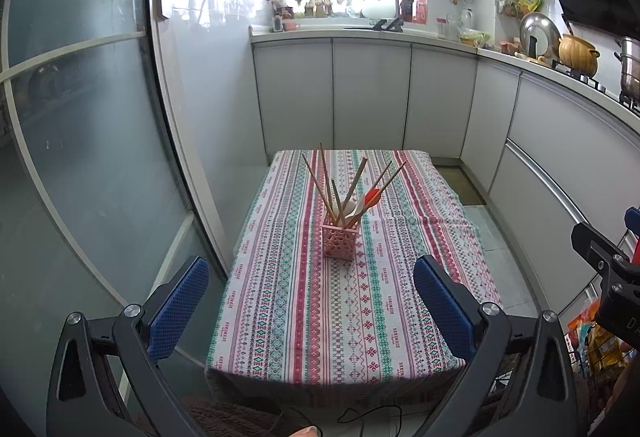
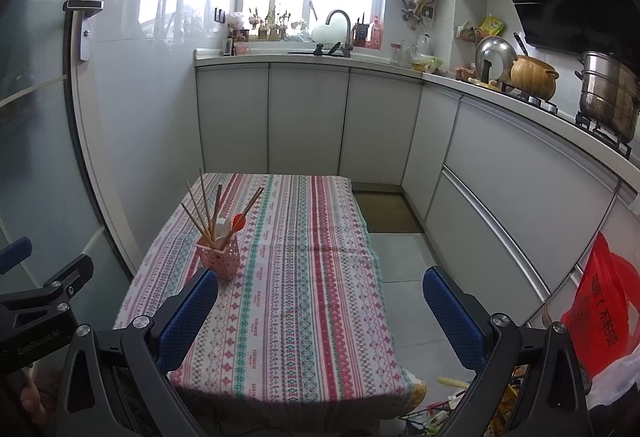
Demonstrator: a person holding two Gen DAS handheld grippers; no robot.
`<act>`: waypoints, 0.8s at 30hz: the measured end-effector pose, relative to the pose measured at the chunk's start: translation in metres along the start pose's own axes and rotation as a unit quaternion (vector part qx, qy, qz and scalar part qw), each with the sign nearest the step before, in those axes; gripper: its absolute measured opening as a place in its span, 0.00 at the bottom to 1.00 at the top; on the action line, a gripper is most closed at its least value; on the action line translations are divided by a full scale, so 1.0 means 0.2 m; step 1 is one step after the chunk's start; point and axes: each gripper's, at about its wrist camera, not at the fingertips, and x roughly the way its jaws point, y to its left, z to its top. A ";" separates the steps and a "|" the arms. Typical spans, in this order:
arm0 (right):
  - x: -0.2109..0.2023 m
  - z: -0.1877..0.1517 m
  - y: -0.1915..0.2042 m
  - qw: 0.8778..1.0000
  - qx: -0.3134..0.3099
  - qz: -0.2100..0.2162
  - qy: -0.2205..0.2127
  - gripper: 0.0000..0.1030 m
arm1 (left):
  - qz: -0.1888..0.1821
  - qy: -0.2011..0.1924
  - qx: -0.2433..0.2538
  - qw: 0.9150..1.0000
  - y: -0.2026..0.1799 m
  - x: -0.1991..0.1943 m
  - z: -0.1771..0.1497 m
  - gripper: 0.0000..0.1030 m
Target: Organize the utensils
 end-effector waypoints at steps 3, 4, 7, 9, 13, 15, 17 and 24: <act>0.00 0.00 0.00 1.000 -0.002 -0.001 0.002 1.00 | 0.001 0.000 0.001 1.000 0.00 0.00 0.00 1.00; 0.00 0.00 0.00 1.000 -0.002 -0.001 0.002 1.00 | 0.001 0.000 0.001 1.000 0.00 0.00 0.00 1.00; 0.00 0.00 0.00 1.000 -0.001 0.000 0.002 1.00 | 0.001 0.000 0.002 1.000 0.00 0.00 0.00 1.00; 0.00 0.00 0.00 1.000 0.000 -0.001 0.002 1.00 | 0.002 0.000 0.003 1.000 0.00 0.00 0.00 1.00; 0.00 0.00 0.00 1.000 -0.001 0.000 0.002 1.00 | 0.004 -0.002 0.002 1.000 0.00 0.00 0.00 1.00; 0.00 0.00 0.00 1.000 -0.001 0.000 0.002 1.00 | 0.005 -0.002 0.002 1.000 0.00 0.00 0.00 1.00; 0.00 0.00 0.00 1.000 0.000 -0.001 0.003 1.00 | 0.006 -0.003 0.003 1.000 -0.01 0.00 0.00 1.00; 0.00 0.00 -0.01 1.000 0.002 -0.002 0.004 1.00 | 0.005 -0.002 0.005 1.000 -0.02 0.00 0.00 1.00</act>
